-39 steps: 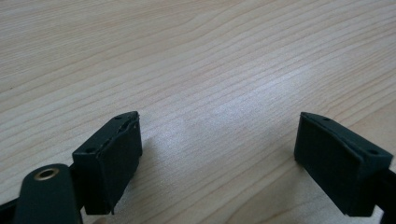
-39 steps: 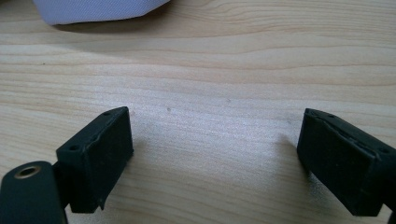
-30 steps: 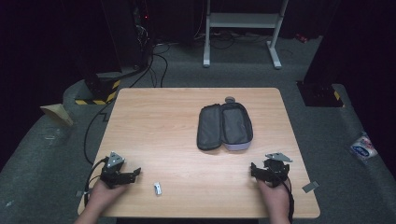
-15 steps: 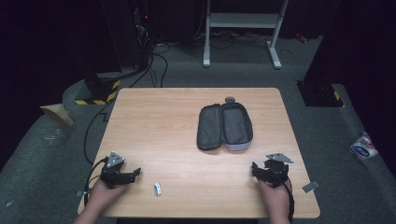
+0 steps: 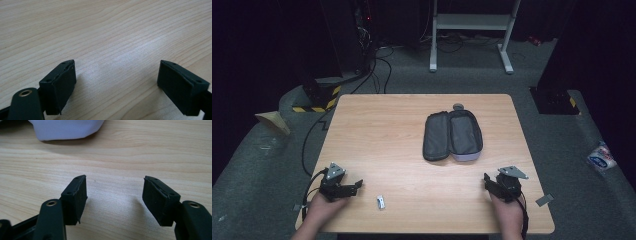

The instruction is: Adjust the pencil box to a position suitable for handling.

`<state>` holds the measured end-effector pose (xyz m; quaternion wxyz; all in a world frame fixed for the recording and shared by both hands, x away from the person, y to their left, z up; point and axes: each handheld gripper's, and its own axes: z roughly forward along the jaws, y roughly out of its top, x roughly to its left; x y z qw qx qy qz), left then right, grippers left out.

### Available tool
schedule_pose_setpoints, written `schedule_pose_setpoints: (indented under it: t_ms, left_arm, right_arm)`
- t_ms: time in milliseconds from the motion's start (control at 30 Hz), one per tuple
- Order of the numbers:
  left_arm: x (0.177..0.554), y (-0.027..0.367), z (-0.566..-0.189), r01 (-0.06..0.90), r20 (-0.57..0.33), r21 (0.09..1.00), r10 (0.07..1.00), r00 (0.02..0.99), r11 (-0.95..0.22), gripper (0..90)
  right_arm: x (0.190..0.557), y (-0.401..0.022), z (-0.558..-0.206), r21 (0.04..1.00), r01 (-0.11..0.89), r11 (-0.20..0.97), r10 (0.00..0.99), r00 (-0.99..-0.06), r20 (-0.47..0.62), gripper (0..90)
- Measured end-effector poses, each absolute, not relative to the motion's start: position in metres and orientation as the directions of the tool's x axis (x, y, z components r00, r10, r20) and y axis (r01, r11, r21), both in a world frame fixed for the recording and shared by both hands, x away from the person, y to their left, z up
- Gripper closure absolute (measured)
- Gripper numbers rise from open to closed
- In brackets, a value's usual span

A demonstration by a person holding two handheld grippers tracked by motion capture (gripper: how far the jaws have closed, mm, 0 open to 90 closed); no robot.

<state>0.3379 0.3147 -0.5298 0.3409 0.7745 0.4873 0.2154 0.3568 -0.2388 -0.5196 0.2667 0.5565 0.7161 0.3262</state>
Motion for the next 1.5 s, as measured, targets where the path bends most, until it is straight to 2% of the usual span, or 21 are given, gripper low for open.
schedule_pose_setpoints:
  t_ms: [633, 800, 1200, 1500]
  left_arm:
    - [0.339, 0.316, -0.53, 0.61, 0.001, 0.739, 0.905, 0.424, -0.286, 16.2]
    - [0.339, 0.316, -0.53, 0.61, 0.001, 0.739, 0.906, 0.424, -0.286, 16.2]
    - [0.338, 0.315, -0.53, 0.611, 0.002, 0.738, 0.907, 0.422, -0.286, 16.4]
    - [0.338, 0.315, -0.53, 0.611, 0.003, 0.737, 0.906, 0.423, -0.288, 16.5]
  right_arm:
    - [0.364, -0.224, -0.492, 0.811, 0.567, 0.147, 0.963, -0.268, 0.013, 42.6]
    - [0.378, -0.223, -0.487, 0.809, 0.576, 0.118, 0.964, -0.263, 0.047, 43.1]
    - [0.426, -0.206, -0.467, 0.813, 0.563, 0.145, 0.962, -0.272, 0.016, 46.4]
    - [0.458, -0.199, -0.477, 0.771, 0.622, 0.135, 0.972, -0.233, 0.018, 59.3]
